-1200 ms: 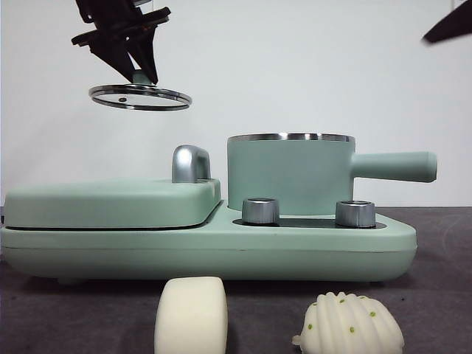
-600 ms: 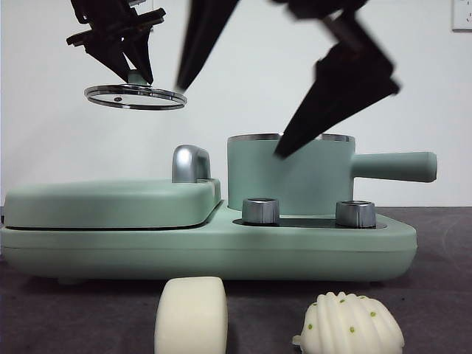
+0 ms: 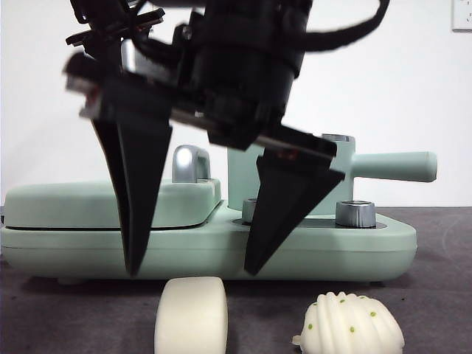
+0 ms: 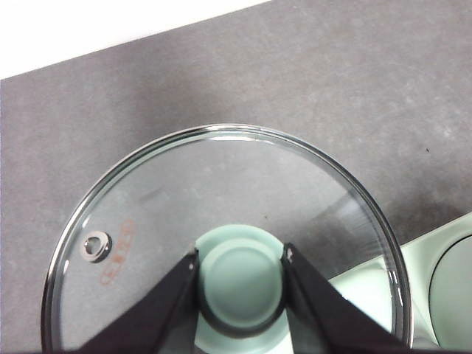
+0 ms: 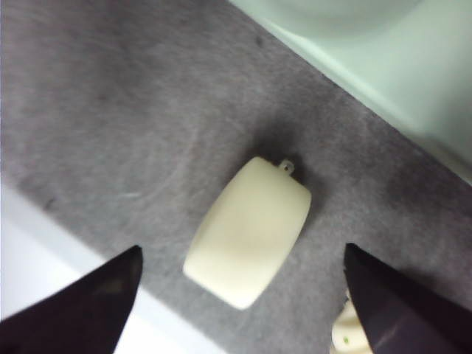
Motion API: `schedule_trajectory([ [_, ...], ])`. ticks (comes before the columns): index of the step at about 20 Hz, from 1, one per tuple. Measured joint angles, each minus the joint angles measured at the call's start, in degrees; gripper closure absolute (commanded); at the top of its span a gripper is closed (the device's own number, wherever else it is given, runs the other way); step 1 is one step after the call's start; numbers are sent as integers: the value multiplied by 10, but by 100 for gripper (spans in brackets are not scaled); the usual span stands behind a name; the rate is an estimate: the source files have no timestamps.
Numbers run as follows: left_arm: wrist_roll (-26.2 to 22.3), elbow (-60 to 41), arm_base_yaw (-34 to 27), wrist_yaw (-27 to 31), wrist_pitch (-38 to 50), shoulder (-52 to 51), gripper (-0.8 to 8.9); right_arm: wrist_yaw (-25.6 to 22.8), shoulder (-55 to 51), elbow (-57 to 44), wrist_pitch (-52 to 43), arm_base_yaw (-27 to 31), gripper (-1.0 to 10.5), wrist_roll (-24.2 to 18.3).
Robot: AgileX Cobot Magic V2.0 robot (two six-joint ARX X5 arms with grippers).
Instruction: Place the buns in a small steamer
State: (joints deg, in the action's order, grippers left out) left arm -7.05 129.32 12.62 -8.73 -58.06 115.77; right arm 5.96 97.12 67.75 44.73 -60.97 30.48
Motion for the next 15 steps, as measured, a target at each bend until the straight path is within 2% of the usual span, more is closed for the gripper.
schedule_trajectory([
  [4, 0, 0, 0, 0, 0, 0, 798, 5, 22, 0, -13, 0, 545, 0],
  [7, 0, 0, 0, 0, 0, 0, 798, 15, 37, 0, -15, 0, 604, 0],
  [9, 0, 0, 0, 0, 0, 0, 798, 16, 50, 0, -17, 0, 701, 0],
  [12, 2, 0, 0, 0, 0, 0, 798, 16, 52, 0, -17, 0, 787, 0],
  [15, 2, 0, 0, 0, 0, 0, 798, 15, 52, 0, -17, 0, 806, 0],
])
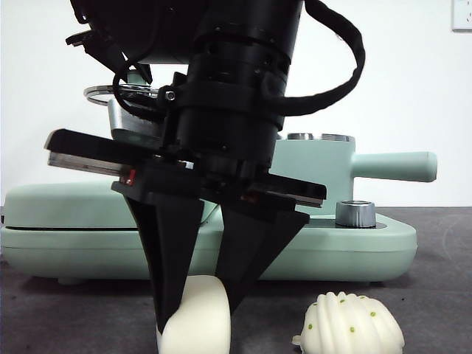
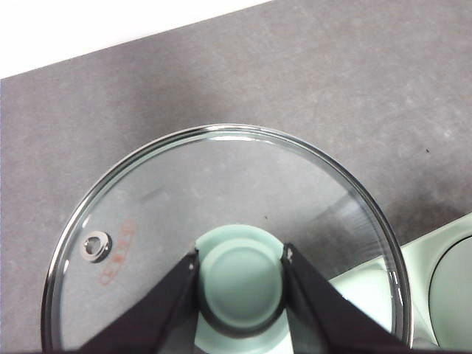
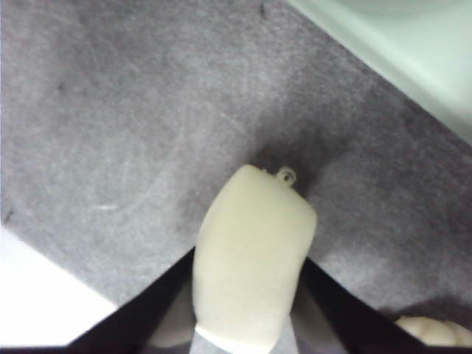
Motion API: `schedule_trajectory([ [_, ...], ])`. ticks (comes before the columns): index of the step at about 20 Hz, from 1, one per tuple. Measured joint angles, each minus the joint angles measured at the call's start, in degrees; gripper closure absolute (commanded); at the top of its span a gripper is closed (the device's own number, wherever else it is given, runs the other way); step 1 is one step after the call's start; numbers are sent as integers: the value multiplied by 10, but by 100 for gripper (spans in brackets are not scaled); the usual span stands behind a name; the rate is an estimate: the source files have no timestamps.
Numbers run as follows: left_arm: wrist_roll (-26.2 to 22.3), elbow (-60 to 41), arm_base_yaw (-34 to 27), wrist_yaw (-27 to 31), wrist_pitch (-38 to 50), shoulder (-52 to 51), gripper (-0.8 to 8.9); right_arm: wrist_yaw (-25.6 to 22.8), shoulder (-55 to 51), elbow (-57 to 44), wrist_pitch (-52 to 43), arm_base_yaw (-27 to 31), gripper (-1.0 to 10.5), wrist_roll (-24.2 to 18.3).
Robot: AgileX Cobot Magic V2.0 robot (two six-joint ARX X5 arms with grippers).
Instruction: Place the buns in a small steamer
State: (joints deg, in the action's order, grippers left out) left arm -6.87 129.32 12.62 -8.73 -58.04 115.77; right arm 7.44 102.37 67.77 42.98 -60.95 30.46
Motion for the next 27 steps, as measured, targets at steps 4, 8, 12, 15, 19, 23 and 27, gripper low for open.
schedule_trajectory([
  [4, 0, 0, 0, 0, 0, 0, 798, 35, 0, 58, 71, 20, 806, -4],
  [8, 0, 0, -4, 0, 0, 0, 798, 22, 0, 201, 227, 59, 806, -58],
  [12, 1, 0, -9, 0, 0, 0, 798, -16, 0, 328, 276, 120, 806, -117],
  [15, 2, 0, -8, 0, 0, 0, 798, -17, 0, 395, 275, 180, 806, -151],
  [19, 3, 0, -8, 0, -1, 0, 798, -14, 30, 465, 277, 261, 806, -179],
  [23, 3, 0, -8, 0, -1, 0, 798, -8, 98, 501, 284, 304, 806, -198],
  [27, 3, 0, -8, 0, -1, 0, 798, 1, 148, 503, 281, 307, 806, -209],
])
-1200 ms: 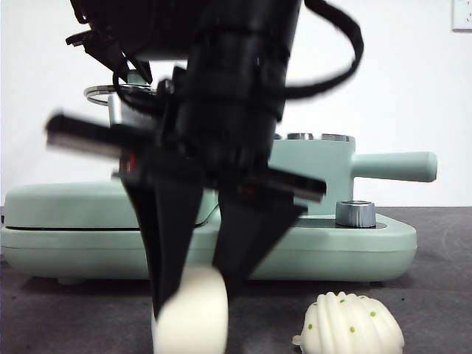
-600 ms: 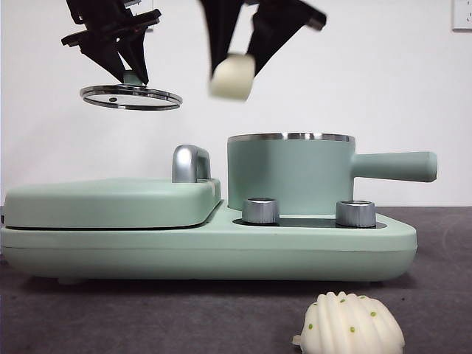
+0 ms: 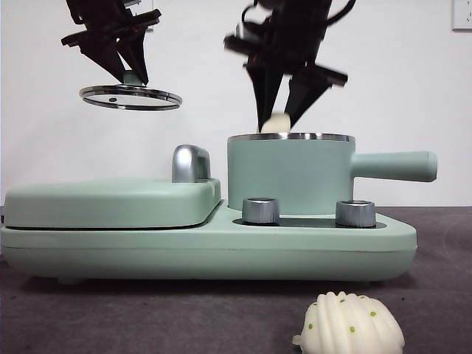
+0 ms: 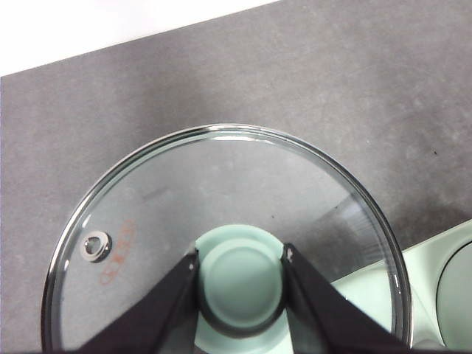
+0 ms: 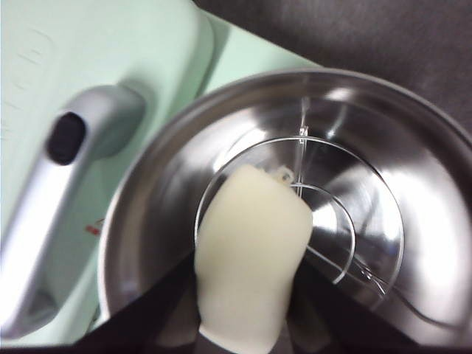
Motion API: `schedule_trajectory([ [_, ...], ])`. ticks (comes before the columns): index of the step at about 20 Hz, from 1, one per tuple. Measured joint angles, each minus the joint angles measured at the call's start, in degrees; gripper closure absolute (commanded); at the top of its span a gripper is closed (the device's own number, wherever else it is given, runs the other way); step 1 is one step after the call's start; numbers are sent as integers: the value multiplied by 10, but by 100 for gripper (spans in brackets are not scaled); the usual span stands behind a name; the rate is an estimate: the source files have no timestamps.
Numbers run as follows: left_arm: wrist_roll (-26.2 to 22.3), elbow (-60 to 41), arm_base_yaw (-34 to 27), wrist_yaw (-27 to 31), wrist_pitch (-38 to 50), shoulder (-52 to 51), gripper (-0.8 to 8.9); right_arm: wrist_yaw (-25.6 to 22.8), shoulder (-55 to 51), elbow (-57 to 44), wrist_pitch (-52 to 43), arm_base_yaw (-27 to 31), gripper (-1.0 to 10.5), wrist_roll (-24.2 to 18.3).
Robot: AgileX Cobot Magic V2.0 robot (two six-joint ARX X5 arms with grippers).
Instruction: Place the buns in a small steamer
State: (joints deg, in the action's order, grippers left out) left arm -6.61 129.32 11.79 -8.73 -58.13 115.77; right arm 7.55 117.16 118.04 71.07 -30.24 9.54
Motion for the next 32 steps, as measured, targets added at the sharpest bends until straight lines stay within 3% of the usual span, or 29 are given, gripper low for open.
schedule_trajectory([
  [11, 0, 0, 0, 0, 0, 0, 798, 19, 53, 2, 2, 0, 804, -15],
  [15, 0, 0, 0, 0, 0, 0, 798, 19, 54, 3, 0, -2, 636, -17],
  [19, 0, 0, 0, 0, 0, 0, 798, 19, 54, 3, 1, -1, 539, -16],
  [32, 0, 0, 0, 0, 0, 0, 798, -2, 54, 143, 58, -1, 481, -16],
])
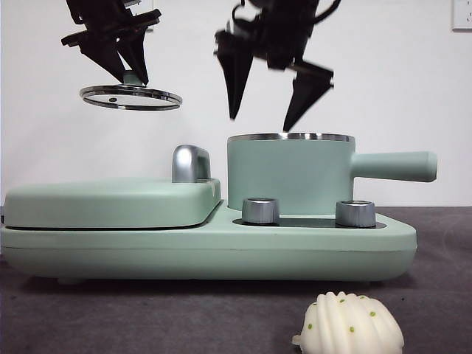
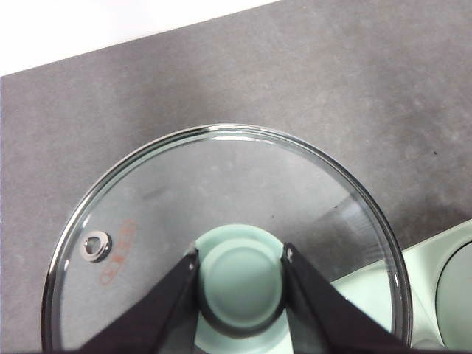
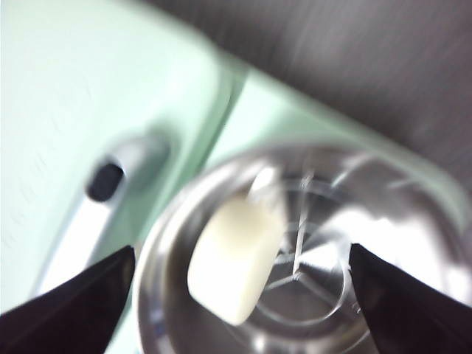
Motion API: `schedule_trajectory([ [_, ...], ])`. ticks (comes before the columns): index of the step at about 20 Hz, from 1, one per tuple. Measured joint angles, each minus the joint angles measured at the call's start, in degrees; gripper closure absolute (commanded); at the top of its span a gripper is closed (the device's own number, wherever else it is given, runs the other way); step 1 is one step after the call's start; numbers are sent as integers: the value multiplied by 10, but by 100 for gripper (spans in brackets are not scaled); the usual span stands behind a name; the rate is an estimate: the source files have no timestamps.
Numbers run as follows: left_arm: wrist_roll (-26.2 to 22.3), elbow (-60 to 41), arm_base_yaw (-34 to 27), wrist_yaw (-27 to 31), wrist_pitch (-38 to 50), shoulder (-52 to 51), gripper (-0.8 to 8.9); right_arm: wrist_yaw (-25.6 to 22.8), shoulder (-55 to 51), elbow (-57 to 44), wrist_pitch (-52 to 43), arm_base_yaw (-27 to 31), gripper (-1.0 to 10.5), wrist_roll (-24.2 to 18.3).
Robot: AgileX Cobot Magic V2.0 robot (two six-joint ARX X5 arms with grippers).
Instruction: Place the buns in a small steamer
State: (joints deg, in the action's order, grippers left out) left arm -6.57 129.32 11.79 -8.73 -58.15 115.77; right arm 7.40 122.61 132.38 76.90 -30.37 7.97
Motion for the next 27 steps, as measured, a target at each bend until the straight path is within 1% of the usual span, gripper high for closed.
schedule_trajectory([
  [5, 0, 0, 0, 0, -2, 0, 798, -1, -46, 1, 0, 0, 482, 0],
  [7, 0, 0, 0, 0, -2, 0, 798, -1, -91, -22, 0, -4, 482, 0],
  [9, 0, 0, 0, 0, -3, 0, 798, 1, -157, -68, 0, -16, 482, 0],
  [12, 1, 0, 0, 0, -3, 0, 798, 0, -264, -174, 0, -53, 482, 0],
  [13, 1, 0, 0, 0, -3, 0, 798, -7, -295, -215, 0, -70, 482, 0],
  [15, 1, 0, 0, 0, -3, 0, 798, -48, -346, -301, 0, -115, 482, 3],
  [17, 1, 0, 0, 0, -3, 0, 798, -71, -379, -379, 0, -163, 482, 17],
  [18, 1, 0, 0, 0, -3, 0, 798, -75, -389, -413, 0, -183, 482, 27],
  [23, 1, 0, 1, 0, -3, 0, 798, -72, -403, -589, -7, -276, 482, 75],
  [25, 1, 0, 1, 0, -3, 0, 798, -71, -403, -650, -82, -296, 482, 85],
  [27, 2, 0, 1, 0, -3, 0, 798, -70, -403, -705, -156, -301, 482, 94],
])
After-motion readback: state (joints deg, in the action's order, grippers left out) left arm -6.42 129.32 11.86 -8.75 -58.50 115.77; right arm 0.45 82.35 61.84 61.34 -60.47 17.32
